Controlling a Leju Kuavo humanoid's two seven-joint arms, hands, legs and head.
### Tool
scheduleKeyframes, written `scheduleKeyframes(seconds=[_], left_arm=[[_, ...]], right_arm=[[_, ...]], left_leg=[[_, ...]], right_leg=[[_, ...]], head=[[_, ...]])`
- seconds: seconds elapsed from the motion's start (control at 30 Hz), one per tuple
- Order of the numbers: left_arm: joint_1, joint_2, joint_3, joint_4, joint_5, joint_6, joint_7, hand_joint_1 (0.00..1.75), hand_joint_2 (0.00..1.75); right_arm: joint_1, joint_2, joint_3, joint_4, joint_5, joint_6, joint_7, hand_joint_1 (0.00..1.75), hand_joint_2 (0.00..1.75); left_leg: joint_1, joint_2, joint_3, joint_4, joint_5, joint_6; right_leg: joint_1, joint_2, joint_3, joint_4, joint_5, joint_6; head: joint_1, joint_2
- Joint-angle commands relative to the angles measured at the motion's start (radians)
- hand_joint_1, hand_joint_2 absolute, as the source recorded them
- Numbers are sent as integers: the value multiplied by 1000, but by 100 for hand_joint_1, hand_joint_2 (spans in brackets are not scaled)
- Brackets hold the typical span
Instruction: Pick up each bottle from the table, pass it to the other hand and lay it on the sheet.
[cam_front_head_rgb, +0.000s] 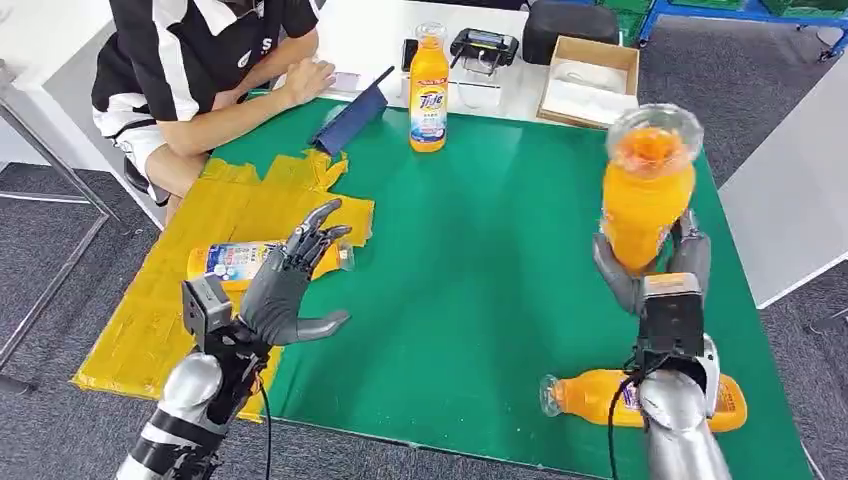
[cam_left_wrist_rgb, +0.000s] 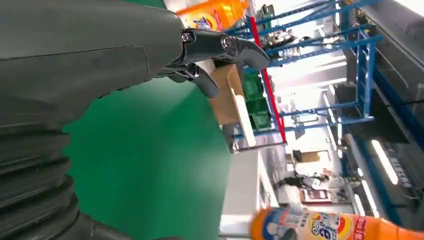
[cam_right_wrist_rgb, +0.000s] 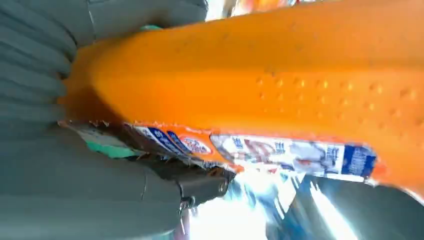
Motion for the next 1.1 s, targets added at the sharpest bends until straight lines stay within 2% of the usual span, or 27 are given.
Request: scheduleKeyframes(seconds=[0.03, 0.07, 0.13, 0.17, 0.33, 0.6, 0.77, 0.9, 0.93, 0.97, 1.1], left_arm=[[-95, 39, -35, 67, 59, -24, 4, 0, 175], [-99, 38, -33, 68, 61, -19, -1, 0, 175], [-110, 33, -27, 70, 60, -2, -14, 0, 175], [-113, 32, -26, 69, 55, 6, -19, 0, 175], [-114, 33, -28, 71, 47, 15, -24, 0, 175], [-139, 23, -43, 90, 13, 73, -61, 0, 175], [-137, 20, -40, 86, 25, 68, -65, 0, 175], [-121, 19, -27, 50, 11, 97, -75, 0, 175], [-114, 20, -21, 32, 12, 106, -73, 0, 175], [-108, 22, -19, 15, 15, 108, -73, 0, 175], [-105, 22, -32, -5, 17, 102, -69, 0, 175]], right_arm=[[-69, 97, 151, 167, -264, 196, -12, 175, 175], [-79, 98, 178, 185, -266, 204, -18, 175, 175], [-91, 109, 241, 216, -294, 258, -9, 175, 175], [-95, 116, 261, 225, -297, 271, -6, 175, 175], [-98, 111, 276, 229, -310, 279, -3, 175, 175], [-169, 119, 477, 287, -281, 370, -19, 175, 175], [-180, 110, 502, 269, -235, 362, -30, 175, 175], [-190, 131, 465, 295, -201, 276, -28, 175, 175], [-201, 130, 445, 319, -175, 227, -25, 175, 175], [-214, 127, 432, 345, -173, 220, -24, 175, 175], [-238, 137, 402, 406, -141, 187, -27, 175, 175]], left_leg=[[2, 3, 6, 0, -2, -3], [2, 4, 10, 0, -4, -4], [2, 2, 4, -1, -1, -2], [2, 4, 7, 0, -3, -3], [2, 1, 6, 0, -2, -2], [1, 2, 5, 0, -2, -3], [2, 1, 8, 1, -3, -3], [2, 1, 4, 0, -2, -2], [2, 2, 11, 2, -6, -4], [1, 2, 7, 1, -3, -2], [2, 2, 7, 1, -3, -3]], right_leg=[[1, 5, 5, 0, -1, -3], [1, 8, 9, 0, -3, -4], [1, 4, 3, -1, -1, -2], [1, 7, 6, 0, -2, -3], [1, 4, 6, 0, -2, -3], [0, 5, 5, 1, -2, -3], [1, 5, 8, 1, -4, -3], [1, 4, 4, 0, -2, -2], [1, 7, 12, 2, -6, -4], [0, 5, 6, 1, -3, -3], [1, 6, 7, 1, -3, -3]], head=[[0, 0], [0, 0], [0, 0], [0, 0], [0, 0], [0, 0], [0, 0], [0, 0], [0, 0], [0, 0], [1, 0]])
